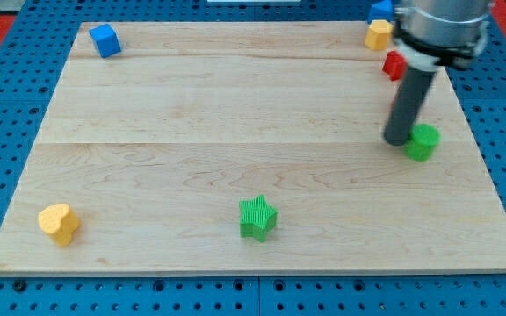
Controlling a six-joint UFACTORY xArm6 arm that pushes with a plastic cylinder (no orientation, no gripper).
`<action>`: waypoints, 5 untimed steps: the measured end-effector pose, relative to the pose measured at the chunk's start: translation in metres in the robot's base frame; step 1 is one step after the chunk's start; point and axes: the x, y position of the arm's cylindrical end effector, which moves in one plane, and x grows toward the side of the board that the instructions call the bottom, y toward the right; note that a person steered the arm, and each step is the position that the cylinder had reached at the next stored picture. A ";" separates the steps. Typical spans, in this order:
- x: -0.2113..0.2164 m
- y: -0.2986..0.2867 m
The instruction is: Move the green circle left a bit
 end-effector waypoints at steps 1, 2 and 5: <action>0.000 0.012; -0.002 -0.009; 0.060 -0.047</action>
